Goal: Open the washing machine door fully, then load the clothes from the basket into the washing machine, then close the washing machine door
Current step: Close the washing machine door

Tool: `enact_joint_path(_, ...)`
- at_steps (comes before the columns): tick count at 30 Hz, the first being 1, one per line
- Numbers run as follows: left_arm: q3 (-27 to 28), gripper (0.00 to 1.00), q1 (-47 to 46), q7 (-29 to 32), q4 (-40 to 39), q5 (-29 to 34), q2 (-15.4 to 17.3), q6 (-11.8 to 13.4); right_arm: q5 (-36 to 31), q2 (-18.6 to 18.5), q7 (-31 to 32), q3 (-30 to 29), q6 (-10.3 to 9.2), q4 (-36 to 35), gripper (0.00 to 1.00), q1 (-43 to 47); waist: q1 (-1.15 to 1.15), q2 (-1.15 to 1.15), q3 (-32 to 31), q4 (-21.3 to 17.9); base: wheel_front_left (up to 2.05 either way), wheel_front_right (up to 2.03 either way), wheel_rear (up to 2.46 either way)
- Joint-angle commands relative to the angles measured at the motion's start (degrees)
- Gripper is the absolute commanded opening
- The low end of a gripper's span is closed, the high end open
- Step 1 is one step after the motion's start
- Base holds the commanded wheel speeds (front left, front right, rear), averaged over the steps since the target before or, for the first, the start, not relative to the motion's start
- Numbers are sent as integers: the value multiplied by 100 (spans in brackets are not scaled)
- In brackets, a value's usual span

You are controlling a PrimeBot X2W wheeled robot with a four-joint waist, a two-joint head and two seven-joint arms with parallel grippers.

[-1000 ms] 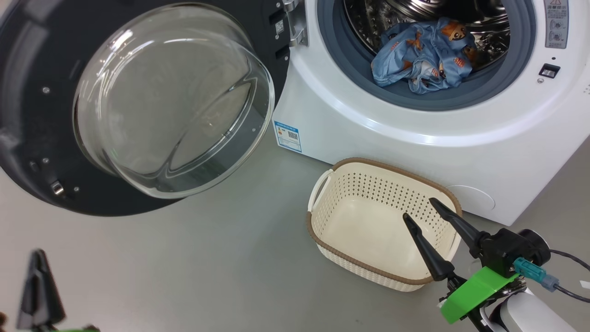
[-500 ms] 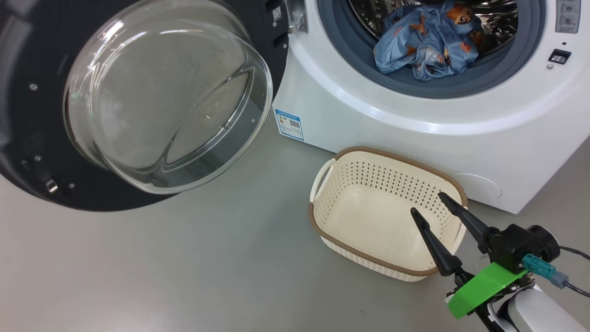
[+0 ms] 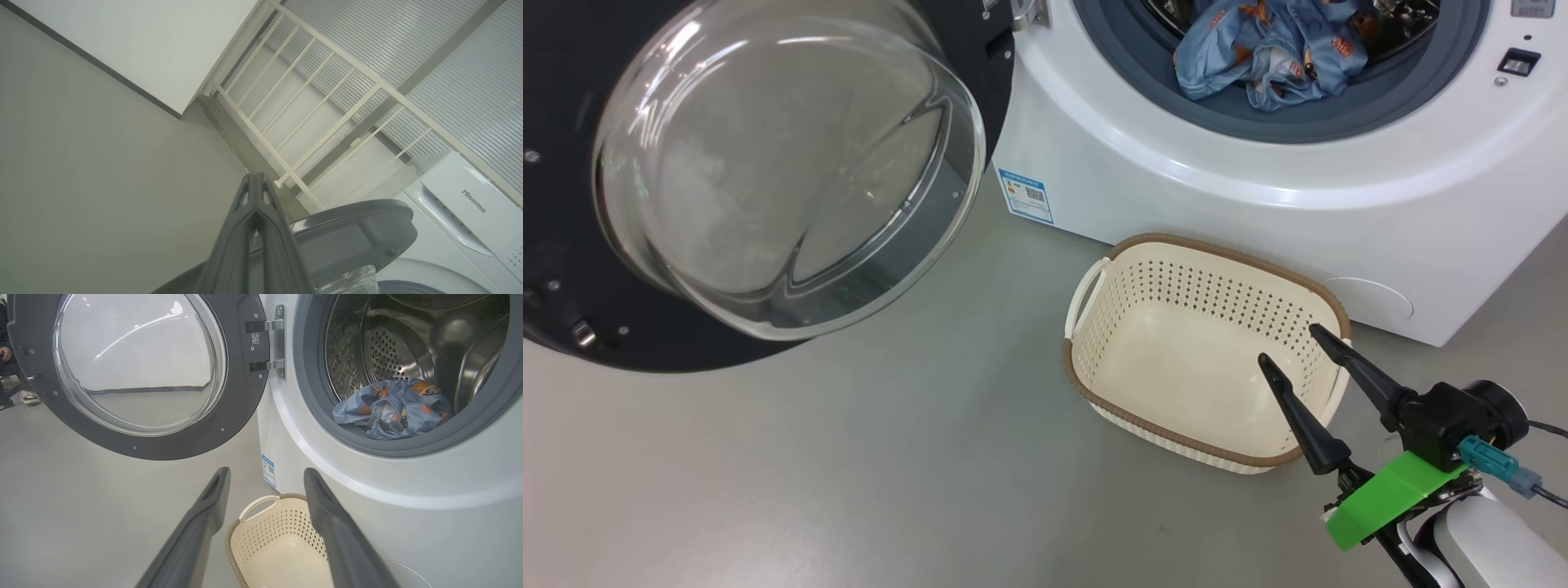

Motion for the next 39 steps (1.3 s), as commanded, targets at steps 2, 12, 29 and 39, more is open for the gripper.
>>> enact_joint_path(2, -15, 0, -346, 297, 220, -139, 599, -13, -25, -112, -47, 136, 25, -149, 92, -127, 0, 0, 60, -56, 0, 0, 0)
enact_joint_path(12, -377, 0, -829, 1020, 997, -417, 862, -13, -12, -241, -47, 232, 25, -159, 92, -169, 0, 0, 158, -137, 0, 0, 0)
enact_joint_path(29, -637, 0, -908, 1536, 1352, -925, 967, -13, -5, -419, -47, 388, 25, -191, 92, -343, 0, 0, 454, -278, 0, 0, 0)
enact_joint_path(39, -856, 0, -794, 1945, 1215, -1166, 912, -13, -8, -431, -47, 370, 25, -176, 92, -374, 0, 0, 463, -255, 0, 0, 0)
